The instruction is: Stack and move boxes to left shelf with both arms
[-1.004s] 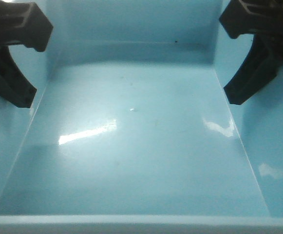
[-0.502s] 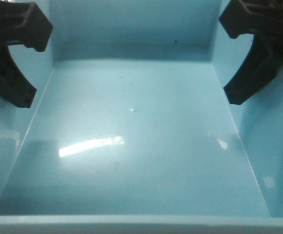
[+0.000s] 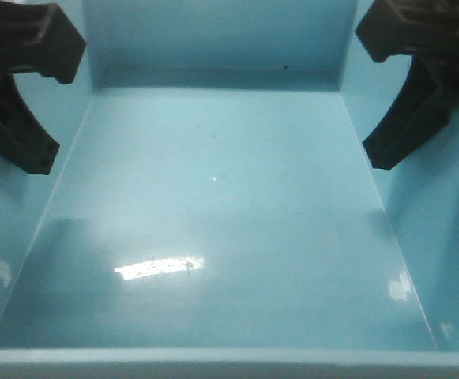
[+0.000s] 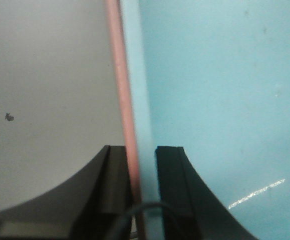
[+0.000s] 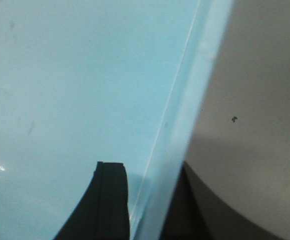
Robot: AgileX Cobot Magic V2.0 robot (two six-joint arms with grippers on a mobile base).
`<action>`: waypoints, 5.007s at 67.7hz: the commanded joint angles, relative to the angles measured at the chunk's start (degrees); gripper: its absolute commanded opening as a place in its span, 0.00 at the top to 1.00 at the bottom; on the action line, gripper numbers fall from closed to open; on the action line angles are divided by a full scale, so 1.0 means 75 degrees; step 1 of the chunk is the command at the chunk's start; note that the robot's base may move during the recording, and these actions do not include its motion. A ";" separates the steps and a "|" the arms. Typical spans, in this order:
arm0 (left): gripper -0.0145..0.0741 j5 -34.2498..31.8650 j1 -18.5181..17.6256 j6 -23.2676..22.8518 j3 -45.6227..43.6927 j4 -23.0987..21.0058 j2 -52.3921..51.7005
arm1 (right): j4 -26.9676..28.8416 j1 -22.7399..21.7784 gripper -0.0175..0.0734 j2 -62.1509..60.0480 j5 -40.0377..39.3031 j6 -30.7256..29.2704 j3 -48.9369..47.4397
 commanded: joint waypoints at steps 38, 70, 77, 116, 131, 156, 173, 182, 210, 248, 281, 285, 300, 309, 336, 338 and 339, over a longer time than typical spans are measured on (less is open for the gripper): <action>0.84 -0.0272 -0.0076 0.0206 -0.0237 0.0622 -0.0257 | -0.0501 -0.0086 0.77 -0.0229 -0.0539 -0.0232 -0.0247; 0.84 -0.0272 -0.0076 0.0206 -0.0237 0.0622 -0.0257 | -0.0501 -0.0086 0.77 -0.0229 -0.0539 -0.0232 -0.0247; 0.84 -0.0272 -0.0076 0.0206 -0.0237 0.0622 -0.0257 | -0.0501 -0.0086 0.77 -0.0229 -0.0539 -0.0232 -0.0247; 0.84 -0.0256 -0.0076 0.0206 -0.0237 0.0654 -0.0257 | -0.0501 -0.0086 0.77 -0.0229 -0.0539 -0.0232 -0.0247; 0.84 -0.0256 -0.0076 0.0206 -0.0237 0.0654 -0.0257 | -0.0501 -0.0086 0.77 -0.0229 -0.0539 -0.0232 -0.0247; 0.84 -0.0256 -0.0076 0.0206 -0.0237 0.0654 -0.0257 | -0.0501 -0.0086 0.77 -0.0229 -0.0539 -0.0232 -0.0247; 0.84 -0.0270 -0.0076 0.0206 -0.0237 0.0654 -0.0257 | -0.0501 -0.0086 0.77 -0.0229 -0.0532 -0.0232 -0.0247; 0.84 -0.0270 -0.0076 0.0206 -0.0237 0.0654 -0.0257 | -0.0501 -0.0086 0.77 -0.0229 -0.0532 -0.0232 -0.0247; 0.84 -0.0270 -0.0076 0.0206 -0.0237 0.0654 -0.0257 | -0.0501 -0.0086 0.77 -0.0229 -0.0532 -0.0232 -0.0247; 0.84 -0.0270 -0.0076 0.0206 -0.0237 0.0654 -0.0257 | -0.0501 -0.0086 0.77 -0.0229 -0.0532 -0.0232 -0.0247; 0.84 -0.0270 -0.0076 0.0206 -0.0237 0.0654 -0.0257 | -0.0501 -0.0086 0.77 -0.0229 -0.0532 -0.0232 -0.0247; 0.84 -0.0270 -0.0076 0.0206 -0.0237 0.0654 -0.0257 | -0.0501 -0.0086 0.77 -0.0229 -0.0532 -0.0232 -0.0247; 0.84 -0.0270 -0.0076 0.0206 -0.0237 0.0654 -0.0257 | -0.0501 -0.0086 0.77 -0.0229 -0.0532 -0.0232 -0.0247; 0.84 -0.0270 -0.0076 0.0206 -0.0237 0.0654 -0.0257 | -0.0501 -0.0086 0.77 -0.0229 -0.0532 -0.0232 -0.0247; 0.84 -0.0270 -0.0076 0.0206 -0.0237 0.0654 -0.0257 | -0.0501 -0.0086 0.77 -0.0229 -0.0539 -0.0232 -0.0247; 0.84 -0.0270 -0.0076 0.0206 -0.0237 0.0654 -0.0257 | -0.0501 -0.0086 0.77 -0.0229 -0.0539 -0.0232 -0.0247; 0.84 -0.0270 -0.0076 0.0206 -0.0237 0.0654 -0.0257 | -0.0501 -0.0086 0.77 -0.0229 -0.0539 -0.0232 -0.0247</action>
